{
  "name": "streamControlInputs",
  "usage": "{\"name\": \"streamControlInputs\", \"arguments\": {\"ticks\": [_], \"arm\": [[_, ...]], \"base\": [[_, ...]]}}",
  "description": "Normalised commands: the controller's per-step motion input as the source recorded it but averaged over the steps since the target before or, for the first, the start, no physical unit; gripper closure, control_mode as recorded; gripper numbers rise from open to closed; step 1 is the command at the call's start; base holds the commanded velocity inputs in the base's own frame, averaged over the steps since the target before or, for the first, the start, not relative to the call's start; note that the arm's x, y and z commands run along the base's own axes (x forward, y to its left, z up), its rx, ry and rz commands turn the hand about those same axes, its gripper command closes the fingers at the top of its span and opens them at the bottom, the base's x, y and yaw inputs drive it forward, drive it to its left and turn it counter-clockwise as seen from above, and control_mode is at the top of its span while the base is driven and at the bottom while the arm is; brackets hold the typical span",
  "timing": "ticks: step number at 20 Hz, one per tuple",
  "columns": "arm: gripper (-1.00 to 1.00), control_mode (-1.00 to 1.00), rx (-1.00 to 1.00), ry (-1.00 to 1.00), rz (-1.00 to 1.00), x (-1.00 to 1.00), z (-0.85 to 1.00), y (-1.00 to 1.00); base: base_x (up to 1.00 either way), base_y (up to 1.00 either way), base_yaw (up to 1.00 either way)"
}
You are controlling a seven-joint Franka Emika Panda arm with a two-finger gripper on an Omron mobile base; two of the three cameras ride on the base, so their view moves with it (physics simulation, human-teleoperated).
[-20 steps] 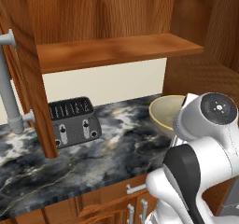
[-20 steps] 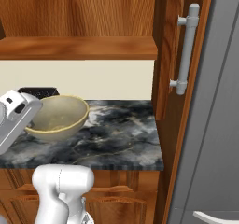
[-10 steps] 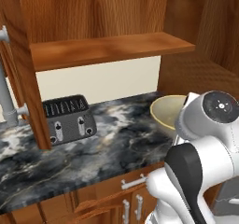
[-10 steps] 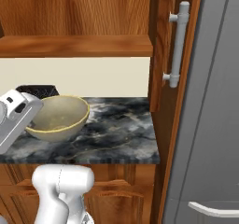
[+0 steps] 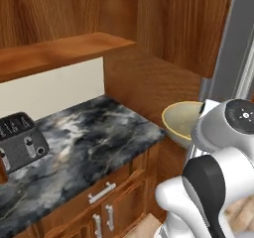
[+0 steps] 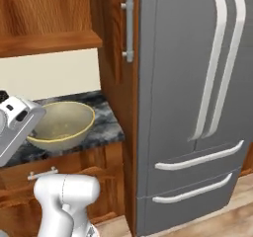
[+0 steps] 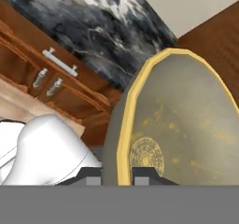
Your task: Pick up the bowls from the cabinet and place each bowl in front of a stool on the dining counter.
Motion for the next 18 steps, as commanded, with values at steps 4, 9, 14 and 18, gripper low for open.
{"name": "streamControlInputs", "arguments": {"ticks": [4, 9, 14, 18], "arm": [[1.00, 1.00, 0.00, 0.00, 0.00, 0.00, 0.00, 0.00], [1.00, 1.00, 0.00, 0.00, 0.00, 0.00, 0.00, 0.00], [1.00, 1.00, 0.00, 0.00, 0.00, 0.00, 0.00, 0.00], [1.00, 1.00, 0.00, 0.00, 0.00, 0.00, 0.00, 0.00]], "base": [[-0.01, -0.61, -0.79], [0.02, -0.85, -0.82], [0.08, -1.00, -0.77], [0.17, -1.00, -0.71]]}}
